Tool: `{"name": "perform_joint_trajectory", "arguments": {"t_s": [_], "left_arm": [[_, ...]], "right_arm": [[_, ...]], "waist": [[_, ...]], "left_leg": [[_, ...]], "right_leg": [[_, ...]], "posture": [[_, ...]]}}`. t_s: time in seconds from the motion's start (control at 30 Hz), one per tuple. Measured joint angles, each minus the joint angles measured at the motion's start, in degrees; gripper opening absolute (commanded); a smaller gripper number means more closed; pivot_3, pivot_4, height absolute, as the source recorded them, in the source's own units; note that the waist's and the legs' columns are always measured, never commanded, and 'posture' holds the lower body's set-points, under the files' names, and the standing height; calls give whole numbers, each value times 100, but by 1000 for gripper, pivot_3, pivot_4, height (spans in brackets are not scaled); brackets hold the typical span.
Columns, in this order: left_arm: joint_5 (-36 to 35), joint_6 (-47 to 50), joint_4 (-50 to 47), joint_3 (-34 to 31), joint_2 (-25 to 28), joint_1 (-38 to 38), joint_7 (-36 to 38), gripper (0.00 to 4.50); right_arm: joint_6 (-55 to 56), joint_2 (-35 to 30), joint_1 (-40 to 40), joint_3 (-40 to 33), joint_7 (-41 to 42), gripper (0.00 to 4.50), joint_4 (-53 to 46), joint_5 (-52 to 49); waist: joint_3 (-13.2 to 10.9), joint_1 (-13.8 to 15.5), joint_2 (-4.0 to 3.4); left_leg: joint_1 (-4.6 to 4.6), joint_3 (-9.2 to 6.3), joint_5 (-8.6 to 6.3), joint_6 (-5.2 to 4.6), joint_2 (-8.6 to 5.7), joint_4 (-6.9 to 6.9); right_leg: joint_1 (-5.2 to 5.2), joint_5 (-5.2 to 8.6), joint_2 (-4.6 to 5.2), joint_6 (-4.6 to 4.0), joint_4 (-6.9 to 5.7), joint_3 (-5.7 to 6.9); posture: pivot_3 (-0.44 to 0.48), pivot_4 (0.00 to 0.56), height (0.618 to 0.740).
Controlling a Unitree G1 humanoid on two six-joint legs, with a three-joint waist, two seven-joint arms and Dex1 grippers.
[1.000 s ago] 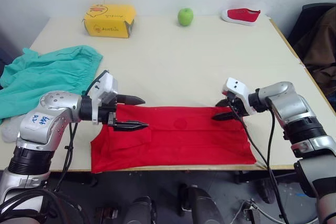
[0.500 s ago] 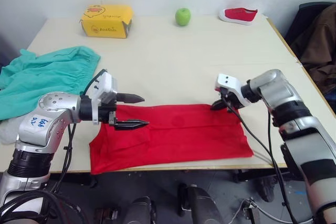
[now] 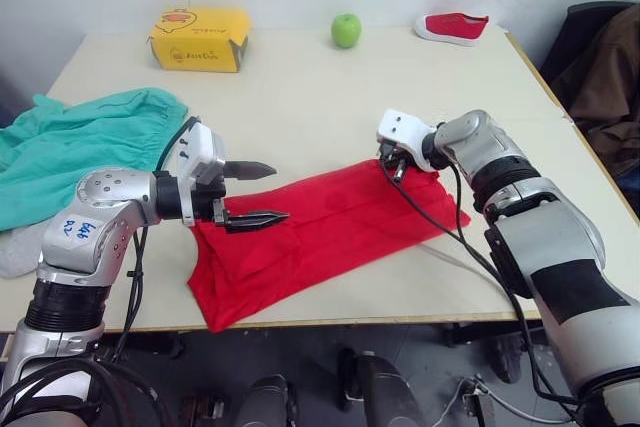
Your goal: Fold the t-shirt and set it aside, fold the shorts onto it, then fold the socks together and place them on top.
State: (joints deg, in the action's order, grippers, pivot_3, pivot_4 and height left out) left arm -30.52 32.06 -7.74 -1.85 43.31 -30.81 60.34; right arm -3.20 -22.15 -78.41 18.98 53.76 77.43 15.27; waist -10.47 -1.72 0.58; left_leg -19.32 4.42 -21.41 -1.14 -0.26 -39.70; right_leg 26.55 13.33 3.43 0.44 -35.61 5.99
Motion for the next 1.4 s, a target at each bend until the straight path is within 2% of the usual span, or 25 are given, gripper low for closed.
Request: {"name": "perform_joint_trajectory", "arguments": {"t_s": [0.13,0.3,0.37,0.4,0.5,0.57,0.67,0.73,0.77,0.87,0.93,1.1,1.27,1.4], "left_arm": [[133,-127,277,11,-6,-2,-16,4500],[571,-589,1245,128,-3,-156,78,4500],[787,-872,1781,258,10,-430,255,4500],[882,-1011,2044,323,-6,-615,351,4500],[1341,-1631,3162,525,5,-1248,623,4500],[1677,-2075,3988,655,-14,-1571,784,4500],[2102,-2692,5181,902,-239,-2059,1005,4500],[2347,-3023,5798,1008,-400,-2341,1058,4500],[2515,-3238,6208,1069,-452,-2541,1062,4500],[2784,-3556,6859,1110,-496,-2796,1042,4500],[2923,-3706,7209,1124,-619,-2974,1018,4500],[3223,-3976,7680,1134,-804,-3201,865,4500],[3433,-4034,7859,1134,-915,-3210,869,4500],[3592,-4082,7859,1150,-975,-3209,856,3603]], "right_arm": [[162,-81,1,-271,-293,2700,-28,-7],[10,-597,103,-890,-238,4450,-487,-428],[-721,-902,572,-1279,90,4481,-1527,-823],[-1330,-1064,1033,-1470,205,4481,-2416,-1040],[-4038,-1433,3132,-2309,160,4481,-5932,-1794],[-5806,-1406,4155,-2845,-80,4481,-7750,-2189],[-8130,-1085,4630,-3657,-389,4481,-9875,-2727],[-8632,-882,4984,-3981,-550,4481,-10827,-3095],[-8786,-777,5496,-4037,-688,4481,-11325,-3328],[-8901,-582,6259,-4057,-1027,4481,-11608,-3610],[-8901,-336,6436,-4246,-1352,4481,-11709,-3737],[-8901,243,6555,-4454,-2070,4481,-11728,-3980],[-8900,761,6263,-4728,-2723,4481,-11281,-4149],[-8900,1097,5969,-4853,-3181,4500,-11028,-4246]], "waist": [[-1,-4,-1],[-2,10,-3],[-2,33,-3],[-1,62,-1],[0,195,-4],[-9,244,-25],[-17,197,-37],[-7,200,-17],[-1,207,0],[-1,221,0],[-1,217,1],[-1,181,2],[0,162,6],[5,159,14]], "left_leg": [[0,0,0,0,0,0],[-3,-3,0,0,0,0],[-5,-11,0,-1,0,-1],[-12,-19,0,-1,0,-2],[-39,-49,-1,2,1,-6],[-51,-49,-1,2,0,-15],[-52,-47,3,-5,-1,-37],[-30,-59,0,-3,-1,-28],[-23,-61,-6,-2,0,-18],[-31,-50,-7,-11,-5,-15],[-37,-49,-6,-13,-6,-22],[-38,-49,-6,-14,-6,-21],[-36,-49,-5,-17,-6,-23],[-33,-50,-6,-20,-6,-22]], "right_leg": [[1,0,0,0,-1,1],[0,0,-1,0,1,5],[-4,0,1,1,5,12],[-4,-1,1,2,8,17],[8,0,-1,3,14,32],[19,-1,-1,3,8,33],[16,-8,0,6,2,29],[-4,-8,-1,4,16,33],[-9,-4,-4,0,18,34],[1,-5,1,4,4,27],[1,-9,0,9,4,29],[3,-9,-1,10,5,29],[1,-9,-1,10,3,28],[-1,-9,-1,10,3,27]], "posture": [[0,150,740],[0,150,740],[0,150,740],[0,150,740],[0,150,740],[0,150,740],[0,150,740],[0,150,740],[0,150,740],[0,150,740],[0,150,740],[0,150,740],[0,150,740],[0,150,740]]}}
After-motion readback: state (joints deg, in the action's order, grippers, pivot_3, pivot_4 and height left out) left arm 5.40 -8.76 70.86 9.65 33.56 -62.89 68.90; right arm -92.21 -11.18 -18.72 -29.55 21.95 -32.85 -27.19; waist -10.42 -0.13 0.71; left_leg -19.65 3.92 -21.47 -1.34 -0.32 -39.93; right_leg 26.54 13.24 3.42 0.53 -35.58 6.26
